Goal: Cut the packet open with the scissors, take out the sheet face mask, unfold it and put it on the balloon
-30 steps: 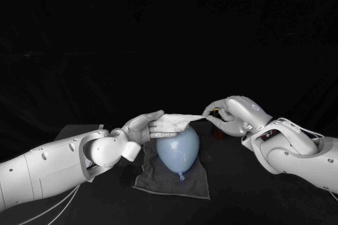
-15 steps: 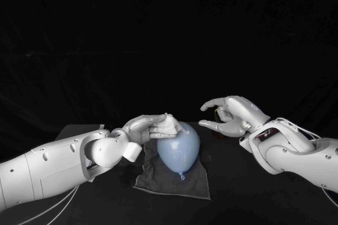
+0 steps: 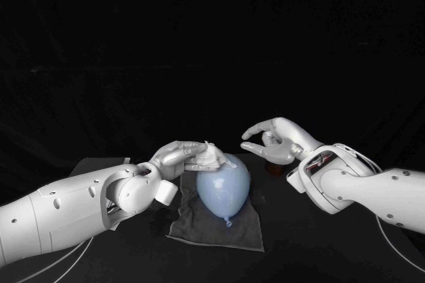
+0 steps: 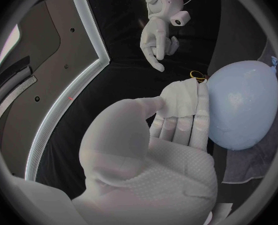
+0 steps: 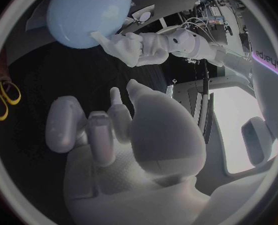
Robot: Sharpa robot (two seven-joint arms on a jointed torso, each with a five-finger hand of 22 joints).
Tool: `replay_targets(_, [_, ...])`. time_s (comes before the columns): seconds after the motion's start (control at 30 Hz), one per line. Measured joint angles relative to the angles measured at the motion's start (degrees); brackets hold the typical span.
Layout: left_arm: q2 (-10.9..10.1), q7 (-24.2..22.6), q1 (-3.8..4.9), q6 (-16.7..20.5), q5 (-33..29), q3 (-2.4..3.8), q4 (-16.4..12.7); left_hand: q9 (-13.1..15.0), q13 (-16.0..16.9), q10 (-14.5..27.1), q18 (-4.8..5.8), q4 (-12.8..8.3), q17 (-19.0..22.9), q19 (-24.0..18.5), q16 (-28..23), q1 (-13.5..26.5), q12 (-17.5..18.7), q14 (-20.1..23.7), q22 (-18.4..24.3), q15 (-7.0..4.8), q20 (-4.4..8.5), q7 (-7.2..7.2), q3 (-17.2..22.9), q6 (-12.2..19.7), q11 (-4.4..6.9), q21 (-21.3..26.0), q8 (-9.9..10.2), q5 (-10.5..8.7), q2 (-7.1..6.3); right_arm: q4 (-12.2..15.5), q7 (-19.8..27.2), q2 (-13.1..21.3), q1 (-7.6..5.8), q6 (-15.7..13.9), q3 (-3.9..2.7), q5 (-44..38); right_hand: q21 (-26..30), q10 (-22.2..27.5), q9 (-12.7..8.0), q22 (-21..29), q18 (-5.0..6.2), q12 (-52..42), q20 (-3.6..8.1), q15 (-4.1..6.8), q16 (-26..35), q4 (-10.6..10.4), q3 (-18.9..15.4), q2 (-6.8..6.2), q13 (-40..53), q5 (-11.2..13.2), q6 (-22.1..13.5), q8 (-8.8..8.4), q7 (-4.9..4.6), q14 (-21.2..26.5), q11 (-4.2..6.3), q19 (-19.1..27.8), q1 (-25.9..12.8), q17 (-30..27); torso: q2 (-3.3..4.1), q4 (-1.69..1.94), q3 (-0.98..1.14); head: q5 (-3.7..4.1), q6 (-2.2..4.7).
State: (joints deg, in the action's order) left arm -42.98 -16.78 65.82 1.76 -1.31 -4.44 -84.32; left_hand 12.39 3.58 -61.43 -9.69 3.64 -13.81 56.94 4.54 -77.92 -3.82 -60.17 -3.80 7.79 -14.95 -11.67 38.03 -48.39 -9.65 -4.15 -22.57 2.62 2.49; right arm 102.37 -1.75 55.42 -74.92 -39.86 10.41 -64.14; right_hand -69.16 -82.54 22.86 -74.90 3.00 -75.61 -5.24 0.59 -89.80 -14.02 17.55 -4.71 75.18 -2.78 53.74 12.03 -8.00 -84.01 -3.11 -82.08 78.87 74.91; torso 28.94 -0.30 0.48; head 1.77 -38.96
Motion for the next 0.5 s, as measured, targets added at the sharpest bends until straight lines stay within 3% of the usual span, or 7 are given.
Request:
replay_targets(0.2, [-0.11,-2.02,0.0,0.73,4.19,0.02,-0.66,0.18,0.0,0.0,0.01,0.32,0.0,0.0,-0.11,-0.04,0.0,0.0,0.0,0.0,0.0,0.01,-0.32,0.01,0.0,0.0,0.0,0.0,0.04,-1.29,-0.27,-4.1,-0.1,0.7,0.0,4.96,-0.19,-0.2,-0.13,-0.01,0.0,-0.81,0.0,-0.1,0.0,1.05,1.05,1.09,-0.11,0.0,0.82,-0.21,0.11,0.09,0.11,0.0,1.51,-0.01,0.07,0.04,-0.03,0.06,0.0])
replay_targets(0.5, [-0.66,-3.99,0.0,0.72,9.03,0.05,-1.98,0.18,0.01,0.0,0.01,0.32,0.01,0.0,-0.11,-0.04,0.0,0.0,0.0,0.01,0.0,0.02,-0.32,0.02,0.0,0.0,0.02,0.0,0.04,-3.73,-1.38,-9.04,-0.13,1.29,0.0,10.09,-0.21,-0.67,-0.37,-0.04,-0.01,-1.1,0.0,-0.1,0.03,1.05,1.05,1.18,-0.13,0.0,0.82,-0.53,0.12,0.09,0.04,0.01,1.59,0.0,0.1,0.12,-0.1,0.13,-0.01])
